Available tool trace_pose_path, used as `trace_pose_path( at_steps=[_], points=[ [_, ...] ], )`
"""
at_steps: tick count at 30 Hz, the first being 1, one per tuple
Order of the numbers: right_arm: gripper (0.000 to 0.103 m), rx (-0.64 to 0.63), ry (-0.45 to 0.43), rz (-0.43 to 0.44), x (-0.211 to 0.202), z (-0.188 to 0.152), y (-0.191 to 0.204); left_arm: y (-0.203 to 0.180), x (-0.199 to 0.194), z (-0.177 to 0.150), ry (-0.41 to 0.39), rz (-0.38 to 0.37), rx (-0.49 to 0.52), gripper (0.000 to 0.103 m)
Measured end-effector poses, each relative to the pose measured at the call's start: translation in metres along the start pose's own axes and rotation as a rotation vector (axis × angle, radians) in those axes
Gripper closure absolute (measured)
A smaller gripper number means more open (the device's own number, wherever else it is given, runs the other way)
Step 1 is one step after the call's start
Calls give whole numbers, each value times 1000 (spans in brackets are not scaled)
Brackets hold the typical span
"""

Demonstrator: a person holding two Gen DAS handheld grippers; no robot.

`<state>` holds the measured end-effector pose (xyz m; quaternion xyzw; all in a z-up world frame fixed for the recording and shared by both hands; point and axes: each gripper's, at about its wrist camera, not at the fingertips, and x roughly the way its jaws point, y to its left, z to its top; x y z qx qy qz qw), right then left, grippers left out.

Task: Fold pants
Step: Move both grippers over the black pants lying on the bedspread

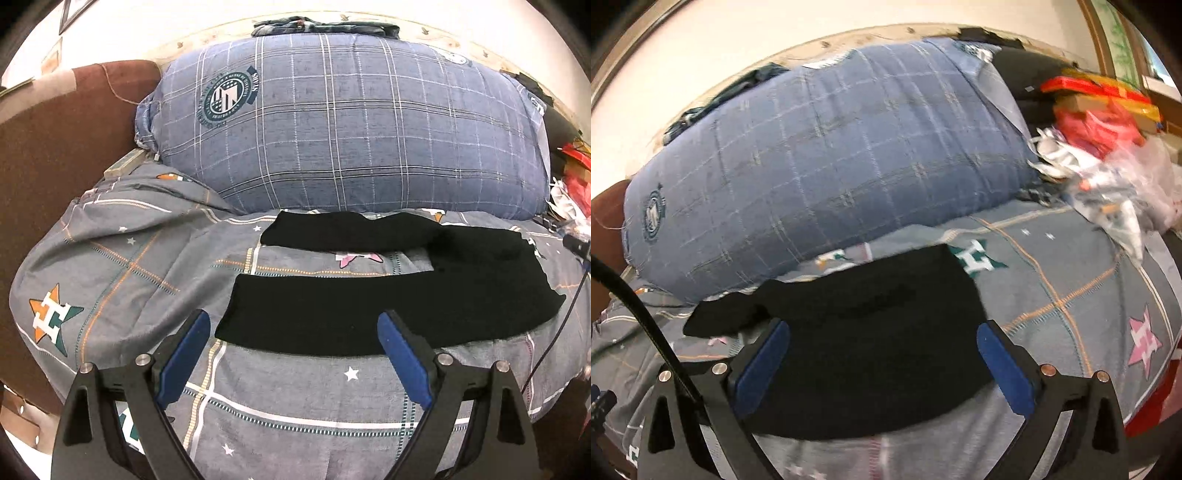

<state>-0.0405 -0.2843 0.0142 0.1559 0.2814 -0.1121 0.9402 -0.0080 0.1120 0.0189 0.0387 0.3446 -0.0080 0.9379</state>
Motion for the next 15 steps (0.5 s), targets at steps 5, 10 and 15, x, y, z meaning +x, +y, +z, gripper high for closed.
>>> trace_pose_path(
  at_steps=[5, 10, 15],
  points=[
    [0, -74, -84, 5, -16, 14, 30, 1, 5, -2, 19, -9, -31, 11],
    [0, -129, -85, 24, -17, 12, 45, -5, 12, -5, 46, -24, -22, 11],
    [0, -143, -38, 38, -5, 1, 44, -4, 18, -7, 66, -18, -30, 11]
  ],
)
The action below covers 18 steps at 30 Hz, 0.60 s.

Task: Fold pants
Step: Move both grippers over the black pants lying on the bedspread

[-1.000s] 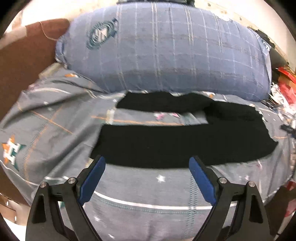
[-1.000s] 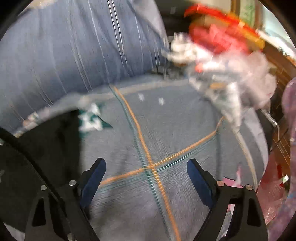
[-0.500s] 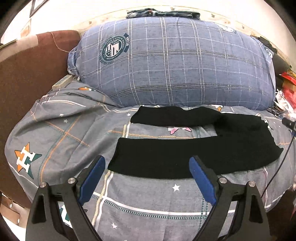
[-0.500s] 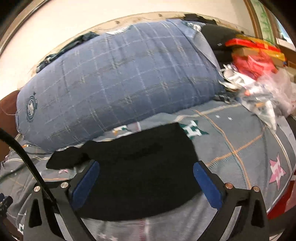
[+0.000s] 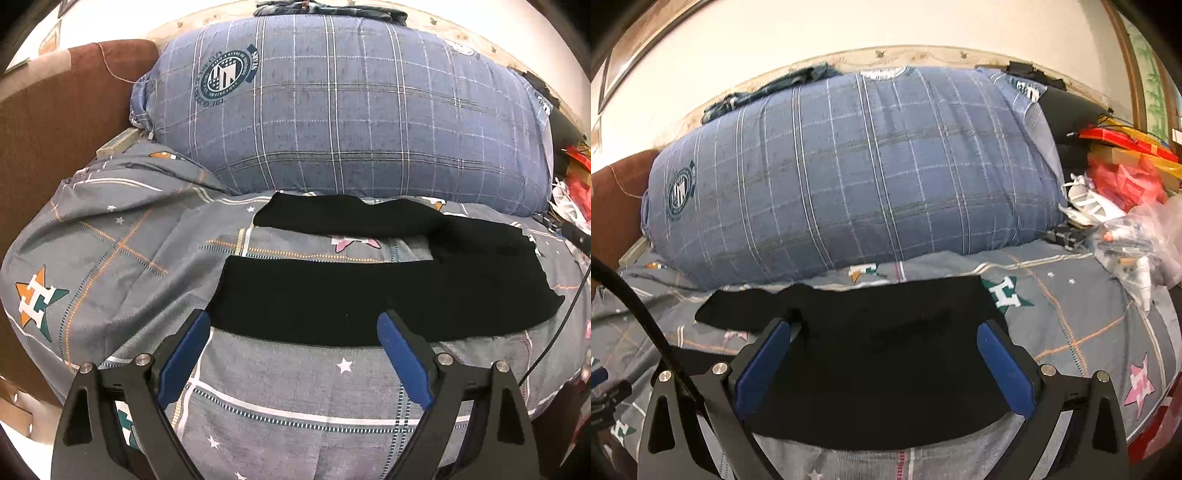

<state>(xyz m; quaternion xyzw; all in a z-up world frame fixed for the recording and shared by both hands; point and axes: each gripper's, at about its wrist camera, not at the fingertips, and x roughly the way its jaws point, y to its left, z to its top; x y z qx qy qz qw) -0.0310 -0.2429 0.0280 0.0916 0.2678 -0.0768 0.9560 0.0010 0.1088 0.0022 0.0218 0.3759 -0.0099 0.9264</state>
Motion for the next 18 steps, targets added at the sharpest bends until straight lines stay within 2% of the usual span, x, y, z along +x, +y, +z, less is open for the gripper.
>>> trace_pose_path(
  at_steps=[18],
  points=[
    [0, 12, 91, 15, 31, -18, -9, -14, 24, 1, 74, -22, 12, 11]
  ],
)
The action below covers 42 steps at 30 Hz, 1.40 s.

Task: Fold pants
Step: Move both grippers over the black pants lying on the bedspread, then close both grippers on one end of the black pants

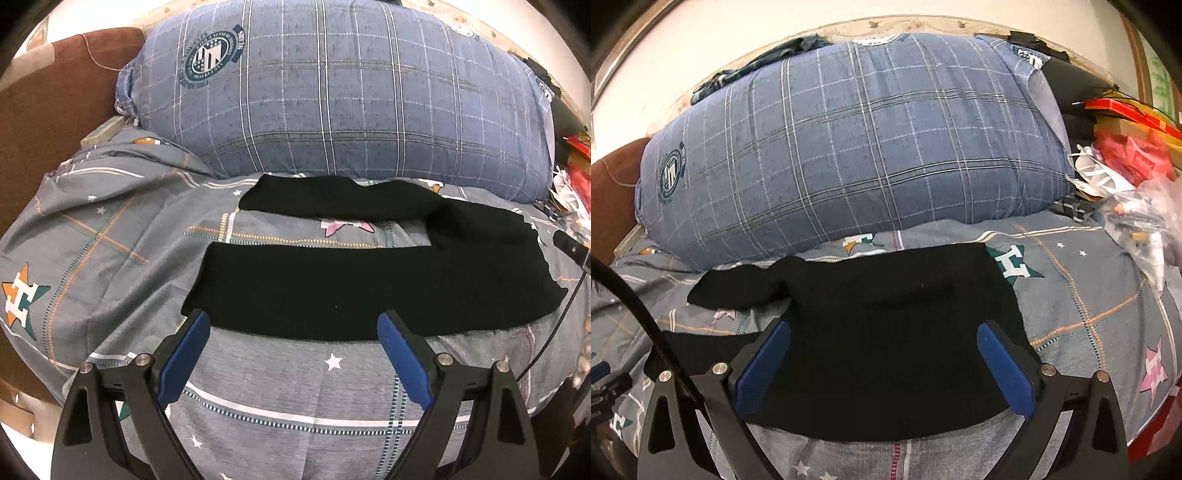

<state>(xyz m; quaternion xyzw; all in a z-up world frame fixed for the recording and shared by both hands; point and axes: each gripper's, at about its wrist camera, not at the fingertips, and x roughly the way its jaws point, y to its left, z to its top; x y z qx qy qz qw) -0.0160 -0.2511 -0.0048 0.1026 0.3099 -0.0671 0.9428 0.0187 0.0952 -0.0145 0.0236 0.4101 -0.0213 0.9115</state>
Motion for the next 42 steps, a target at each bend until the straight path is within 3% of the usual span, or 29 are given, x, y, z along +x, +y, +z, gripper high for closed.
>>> trace_pose_path(
  at_steps=[22, 26, 30, 35, 42],
  points=[
    [0, -3, 94, 39, 34, -16, 3, -7, 30, -1, 80, -5, -3, 11],
    [0, -4, 105, 41, 38, -17, 1, -6, 29, 4, 48, -5, -19, 11],
    [0, -24, 106, 28, 42, -8, -6, 3, 25, 28, -17, -29, -34, 11],
    [0, -66, 121, 32, 55, 20, -24, 23, 51, 87, -35, -87, -25, 11],
    [0, -114, 233, 20, 118, 71, -69, 51, 155, 162, 104, -107, 0, 11]
  ],
)
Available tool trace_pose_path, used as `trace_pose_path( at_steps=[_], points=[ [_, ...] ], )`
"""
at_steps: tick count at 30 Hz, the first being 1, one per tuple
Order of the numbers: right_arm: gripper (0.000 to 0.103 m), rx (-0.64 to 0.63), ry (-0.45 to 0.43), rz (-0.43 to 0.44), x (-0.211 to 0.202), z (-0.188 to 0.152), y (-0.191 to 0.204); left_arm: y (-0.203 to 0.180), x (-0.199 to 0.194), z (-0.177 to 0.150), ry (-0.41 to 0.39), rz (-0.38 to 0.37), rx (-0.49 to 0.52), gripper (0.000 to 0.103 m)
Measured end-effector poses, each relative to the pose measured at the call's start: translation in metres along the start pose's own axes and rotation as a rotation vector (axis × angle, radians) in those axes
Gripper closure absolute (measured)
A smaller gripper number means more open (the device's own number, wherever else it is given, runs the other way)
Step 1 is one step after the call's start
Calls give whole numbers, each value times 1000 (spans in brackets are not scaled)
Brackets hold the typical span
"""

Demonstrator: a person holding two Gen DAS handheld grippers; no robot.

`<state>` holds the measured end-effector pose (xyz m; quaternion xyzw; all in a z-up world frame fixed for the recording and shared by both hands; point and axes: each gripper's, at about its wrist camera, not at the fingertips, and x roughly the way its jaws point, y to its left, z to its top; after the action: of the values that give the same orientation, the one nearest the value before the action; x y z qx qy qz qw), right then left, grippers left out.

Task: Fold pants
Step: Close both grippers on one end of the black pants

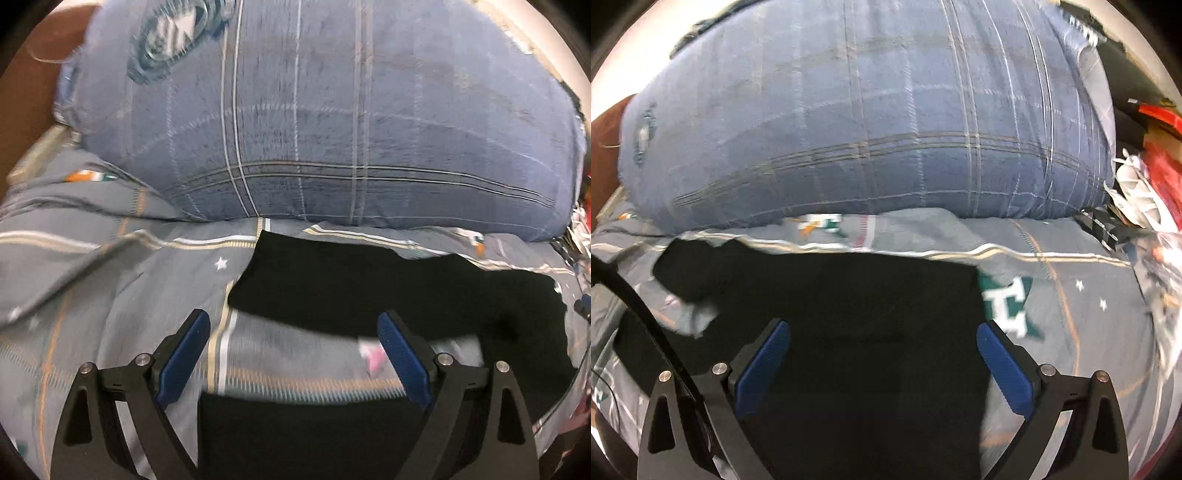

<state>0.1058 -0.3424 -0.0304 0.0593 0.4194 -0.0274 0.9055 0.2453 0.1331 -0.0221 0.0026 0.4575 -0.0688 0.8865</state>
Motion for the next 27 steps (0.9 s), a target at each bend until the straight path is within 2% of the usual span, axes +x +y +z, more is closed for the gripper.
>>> trace_pose_path(
  at_steps=[5, 9, 12, 17, 19, 22, 23, 24, 25, 26, 27],
  points=[
    [1, 93, 114, 25, 54, 36, -46, 28, 72, 33, 109, -30, -49, 11],
    [4, 68, 175, 46, 89, 51, -46, 48, 111, 42, 155, -33, -125, 11],
    [4, 10, 211, 69, 112, 60, -33, 55, 132, 49, 169, -67, -151, 11],
    [6, -93, 272, 141, 141, 67, 1, 47, 160, 55, 215, -64, -98, 11],
    [6, -123, 293, 144, 152, 68, 12, 39, 164, 56, 204, -32, -46, 9],
    [6, -160, 301, 139, 162, 67, 24, 30, 163, 54, 203, -33, -9, 10],
    [7, -181, 301, 145, 162, 66, 29, 26, 159, 54, 193, -47, 11, 32],
    [14, -197, 300, 145, 162, 66, 33, 21, 153, 53, 175, -82, 28, 79],
    [21, -221, 297, 146, 160, 65, 37, 17, 146, 53, 181, -115, 37, 92],
    [42, -234, 294, 159, 157, 65, 41, 14, 142, 53, 179, -116, 43, 93],
    [71, -231, 298, 179, 153, 65, 43, 10, 135, 53, 166, -105, 66, 94]
  ],
)
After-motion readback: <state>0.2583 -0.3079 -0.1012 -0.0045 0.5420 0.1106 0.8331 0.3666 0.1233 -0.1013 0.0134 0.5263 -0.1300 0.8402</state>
